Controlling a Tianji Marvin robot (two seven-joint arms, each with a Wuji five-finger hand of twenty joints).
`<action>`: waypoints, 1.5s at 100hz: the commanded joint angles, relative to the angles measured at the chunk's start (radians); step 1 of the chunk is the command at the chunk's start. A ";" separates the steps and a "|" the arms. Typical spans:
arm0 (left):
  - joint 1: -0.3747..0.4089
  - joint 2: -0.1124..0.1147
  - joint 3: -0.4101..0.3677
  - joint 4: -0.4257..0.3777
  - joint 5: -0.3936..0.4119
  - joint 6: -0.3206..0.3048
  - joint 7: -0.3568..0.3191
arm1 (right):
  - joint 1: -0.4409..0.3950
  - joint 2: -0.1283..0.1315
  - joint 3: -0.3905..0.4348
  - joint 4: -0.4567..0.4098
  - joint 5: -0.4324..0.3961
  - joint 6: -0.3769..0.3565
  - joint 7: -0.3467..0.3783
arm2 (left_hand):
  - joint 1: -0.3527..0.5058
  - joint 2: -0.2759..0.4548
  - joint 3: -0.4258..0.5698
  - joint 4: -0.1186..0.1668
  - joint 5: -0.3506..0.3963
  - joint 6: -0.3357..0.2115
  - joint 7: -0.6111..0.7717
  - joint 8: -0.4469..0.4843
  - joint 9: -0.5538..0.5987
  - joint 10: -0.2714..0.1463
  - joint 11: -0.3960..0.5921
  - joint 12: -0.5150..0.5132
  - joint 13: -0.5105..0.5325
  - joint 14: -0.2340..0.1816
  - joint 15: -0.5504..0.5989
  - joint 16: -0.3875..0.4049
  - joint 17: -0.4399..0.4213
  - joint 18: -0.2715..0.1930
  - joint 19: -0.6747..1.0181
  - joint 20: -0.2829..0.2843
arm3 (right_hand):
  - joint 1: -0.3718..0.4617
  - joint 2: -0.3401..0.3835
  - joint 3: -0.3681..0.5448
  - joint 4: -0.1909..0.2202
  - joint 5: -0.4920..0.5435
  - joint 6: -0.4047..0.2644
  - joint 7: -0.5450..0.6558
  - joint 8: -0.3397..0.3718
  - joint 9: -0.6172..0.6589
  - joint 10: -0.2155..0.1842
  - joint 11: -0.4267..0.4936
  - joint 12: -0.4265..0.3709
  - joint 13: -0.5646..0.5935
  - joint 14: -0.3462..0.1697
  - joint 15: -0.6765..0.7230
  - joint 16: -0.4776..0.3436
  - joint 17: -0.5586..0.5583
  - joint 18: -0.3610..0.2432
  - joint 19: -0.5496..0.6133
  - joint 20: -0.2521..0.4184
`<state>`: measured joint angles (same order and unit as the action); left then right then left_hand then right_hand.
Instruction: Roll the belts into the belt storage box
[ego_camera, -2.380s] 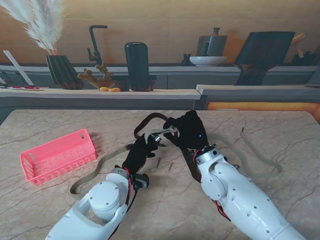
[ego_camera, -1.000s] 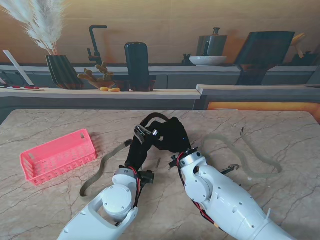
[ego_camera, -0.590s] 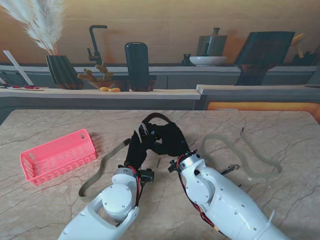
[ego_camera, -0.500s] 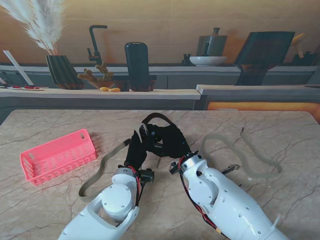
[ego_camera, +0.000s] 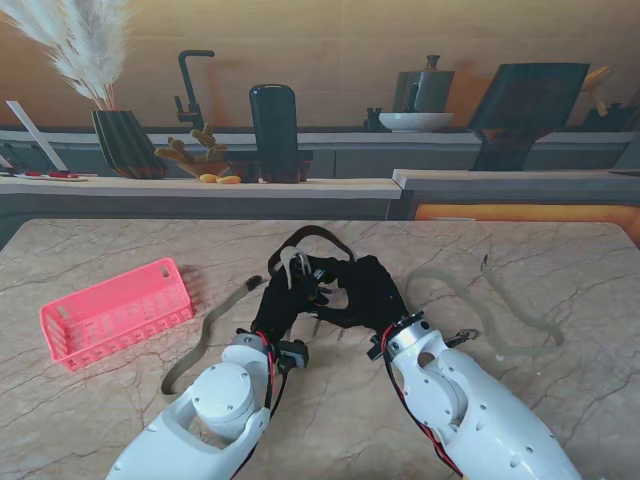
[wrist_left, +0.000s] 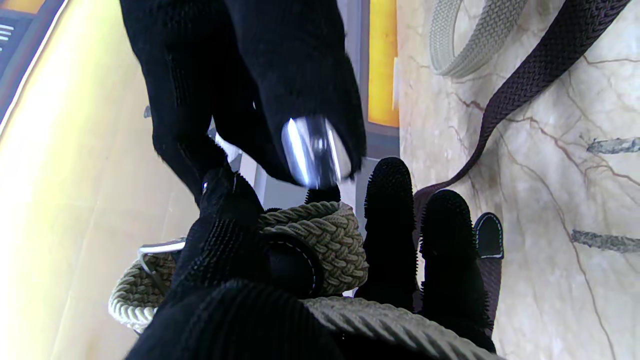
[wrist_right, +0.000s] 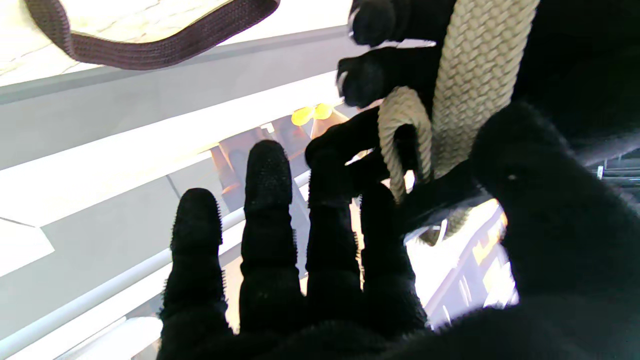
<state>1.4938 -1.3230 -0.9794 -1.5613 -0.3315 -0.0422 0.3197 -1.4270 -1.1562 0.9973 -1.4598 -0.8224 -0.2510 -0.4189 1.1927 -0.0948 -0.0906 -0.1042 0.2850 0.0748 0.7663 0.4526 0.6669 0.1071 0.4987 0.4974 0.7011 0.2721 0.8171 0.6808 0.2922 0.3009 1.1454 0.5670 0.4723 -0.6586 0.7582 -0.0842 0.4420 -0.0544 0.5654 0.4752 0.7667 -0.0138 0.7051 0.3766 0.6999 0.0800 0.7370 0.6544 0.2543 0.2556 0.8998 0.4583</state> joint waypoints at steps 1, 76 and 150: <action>0.005 0.008 -0.006 -0.004 -0.008 0.017 -0.002 | -0.012 0.008 0.016 -0.010 -0.003 0.011 -0.017 | 0.013 0.077 0.050 0.023 0.045 -0.010 -0.047 0.011 0.089 0.061 0.140 0.091 0.039 0.016 0.045 0.039 0.020 0.038 0.055 0.035 | -0.030 0.032 0.018 0.029 -0.014 -0.034 0.016 0.014 -0.085 0.126 -0.059 -0.011 -0.018 -0.014 -0.006 0.020 -0.011 -0.009 -0.023 0.027; -0.015 0.039 -0.019 -0.019 -0.065 0.215 -0.172 | -0.004 0.051 0.082 0.000 -0.206 -0.104 -0.102 | -0.388 -0.345 1.038 0.112 0.119 0.032 0.272 0.407 0.366 0.038 0.484 0.522 0.421 -0.047 0.544 0.129 0.369 0.151 0.468 0.198 | 0.210 0.121 0.105 0.025 -0.336 -0.383 0.089 -0.032 -0.324 0.068 -0.164 -0.074 -0.136 -0.040 -0.279 -0.150 -0.031 -0.064 -0.109 0.041; -0.056 0.062 0.010 -0.032 -0.054 0.391 -0.307 | 0.129 0.114 -0.021 0.052 -0.374 -0.215 -0.010 | -0.441 -0.348 1.067 0.138 0.125 0.085 0.299 0.468 0.430 0.032 0.622 0.500 0.543 -0.099 0.666 0.085 0.510 0.177 0.598 0.159 | 0.219 0.129 0.128 0.019 -0.205 -0.395 0.149 -0.034 -0.397 0.040 -0.243 -0.114 -0.189 -0.050 -0.394 -0.224 -0.050 -0.068 -0.156 0.033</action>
<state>1.4370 -1.2593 -0.9705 -1.5788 -0.3826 0.3392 0.0307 -1.2899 -1.0395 0.9716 -1.4044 -1.1971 -0.4625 -0.4300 0.7288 -0.4558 0.8583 -0.0312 0.4026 0.1778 1.0330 0.9020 1.0476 0.1775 1.0535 0.9974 1.1847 0.2488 1.4251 0.7703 0.7828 0.4419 1.6506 0.7319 0.6600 -0.5474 0.8574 -0.0876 0.2371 -0.4329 0.6994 0.4309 0.3793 0.0375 0.4820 0.2735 0.5191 0.0451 0.3542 0.4425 0.2160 0.2097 0.7717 0.4822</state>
